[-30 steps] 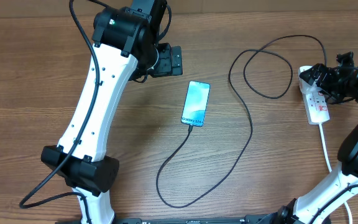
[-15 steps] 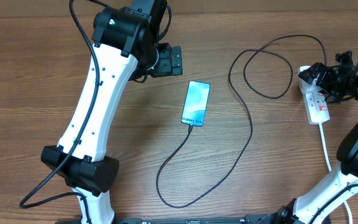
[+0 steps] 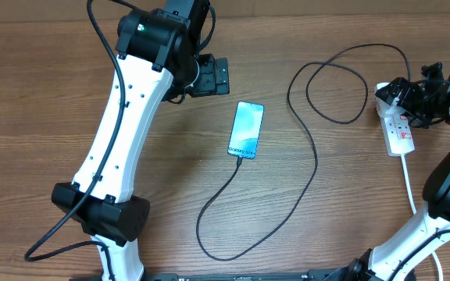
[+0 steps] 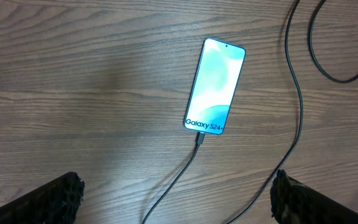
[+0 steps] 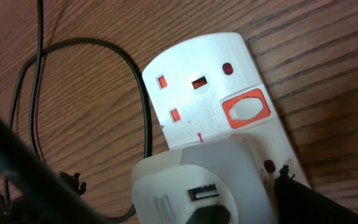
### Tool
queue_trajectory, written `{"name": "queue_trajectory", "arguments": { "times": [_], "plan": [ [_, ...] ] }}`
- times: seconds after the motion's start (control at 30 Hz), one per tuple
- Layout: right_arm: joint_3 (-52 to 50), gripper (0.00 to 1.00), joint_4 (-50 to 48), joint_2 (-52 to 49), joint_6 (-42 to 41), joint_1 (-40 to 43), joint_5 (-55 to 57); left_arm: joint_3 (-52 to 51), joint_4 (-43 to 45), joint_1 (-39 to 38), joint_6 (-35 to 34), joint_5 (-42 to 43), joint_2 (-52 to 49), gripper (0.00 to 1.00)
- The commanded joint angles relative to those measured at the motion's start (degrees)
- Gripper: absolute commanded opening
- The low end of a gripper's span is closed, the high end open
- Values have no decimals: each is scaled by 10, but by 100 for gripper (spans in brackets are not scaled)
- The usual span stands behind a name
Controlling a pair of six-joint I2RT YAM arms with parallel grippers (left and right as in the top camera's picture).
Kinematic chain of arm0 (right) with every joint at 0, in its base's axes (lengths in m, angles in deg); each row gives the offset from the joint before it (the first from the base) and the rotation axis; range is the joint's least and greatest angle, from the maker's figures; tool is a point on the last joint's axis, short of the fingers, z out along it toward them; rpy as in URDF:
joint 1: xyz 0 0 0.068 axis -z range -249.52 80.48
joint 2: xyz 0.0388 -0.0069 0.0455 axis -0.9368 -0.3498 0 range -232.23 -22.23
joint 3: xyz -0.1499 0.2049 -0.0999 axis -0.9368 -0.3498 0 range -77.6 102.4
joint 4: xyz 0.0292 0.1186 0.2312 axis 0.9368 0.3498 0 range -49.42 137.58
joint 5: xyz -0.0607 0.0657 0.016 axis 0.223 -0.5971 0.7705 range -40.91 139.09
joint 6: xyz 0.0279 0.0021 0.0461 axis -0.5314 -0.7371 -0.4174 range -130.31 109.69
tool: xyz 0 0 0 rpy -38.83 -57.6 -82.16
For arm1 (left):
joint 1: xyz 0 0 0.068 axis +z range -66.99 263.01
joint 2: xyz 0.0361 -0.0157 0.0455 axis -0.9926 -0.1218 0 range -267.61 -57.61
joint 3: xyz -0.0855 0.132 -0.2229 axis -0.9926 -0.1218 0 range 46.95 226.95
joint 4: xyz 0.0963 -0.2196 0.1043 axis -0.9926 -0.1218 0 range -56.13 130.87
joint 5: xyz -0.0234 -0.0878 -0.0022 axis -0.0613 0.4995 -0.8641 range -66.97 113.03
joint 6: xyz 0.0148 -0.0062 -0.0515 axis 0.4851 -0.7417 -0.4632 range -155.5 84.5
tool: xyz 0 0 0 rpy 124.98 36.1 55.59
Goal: Plug charger to phone and switch on socket
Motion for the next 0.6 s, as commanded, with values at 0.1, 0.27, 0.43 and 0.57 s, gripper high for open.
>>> {"name": "queue_trajectory", "arguments": {
  "times": [0.1, 0.27, 0.43, 0.57],
  "plan": [
    [25, 100, -9, -3, -1, -6, 23, 4, 1, 2, 11, -6, -3, 99],
    [25, 100, 1, -4, 3, -7, 23, 4, 1, 2, 11, -6, -3, 99],
    [25, 100, 14, -4, 5, -8, 42, 4, 1, 2, 11, -6, -3, 100],
    [25, 100, 23, -4, 5, -8, 52, 4, 1, 2, 11, -5, -3, 100]
  ]
}}
